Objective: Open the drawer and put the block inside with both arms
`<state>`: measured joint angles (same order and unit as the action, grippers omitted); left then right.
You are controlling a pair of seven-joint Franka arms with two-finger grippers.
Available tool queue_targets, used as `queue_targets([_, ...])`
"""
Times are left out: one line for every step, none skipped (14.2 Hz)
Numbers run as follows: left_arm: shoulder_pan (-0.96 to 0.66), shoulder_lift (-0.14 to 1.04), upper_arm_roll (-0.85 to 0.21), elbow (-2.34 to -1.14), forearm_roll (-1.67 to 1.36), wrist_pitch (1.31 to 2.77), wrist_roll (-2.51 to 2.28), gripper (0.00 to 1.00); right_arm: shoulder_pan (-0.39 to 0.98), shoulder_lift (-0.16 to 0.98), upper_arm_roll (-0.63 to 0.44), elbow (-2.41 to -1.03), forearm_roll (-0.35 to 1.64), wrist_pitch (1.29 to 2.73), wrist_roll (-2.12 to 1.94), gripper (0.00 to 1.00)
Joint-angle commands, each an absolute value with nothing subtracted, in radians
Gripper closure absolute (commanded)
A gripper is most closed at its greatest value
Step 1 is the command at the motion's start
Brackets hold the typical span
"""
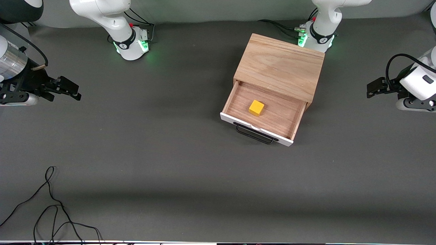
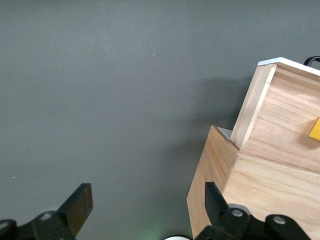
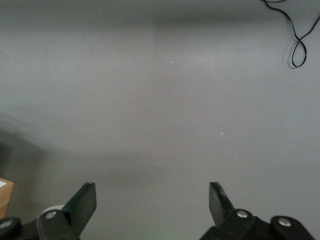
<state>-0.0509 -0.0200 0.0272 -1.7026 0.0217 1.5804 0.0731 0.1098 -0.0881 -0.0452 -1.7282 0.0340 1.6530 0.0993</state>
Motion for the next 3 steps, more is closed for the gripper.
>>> queue_targets([-0.061,-0.034,0.032,-1.710,0.038,1.580,0.074,0.00,0.087,-0.081,-0.031,-1.738,0.017,1.667,0.077,0.00])
queue_targets([-0.061,-0.034,0.032,-1.710,0.038,1.580,0.074,0.00,0.080,-0.072,-0.031,-1.726,0.018,1.667,0.078,0.00])
queue_targets([-0.061,-0.034,0.032,-1.710,0.038,1.582,0.074,0.00,0.080,-0.068,-0.031,-1.721,0.018,1.666,0.075,0.00])
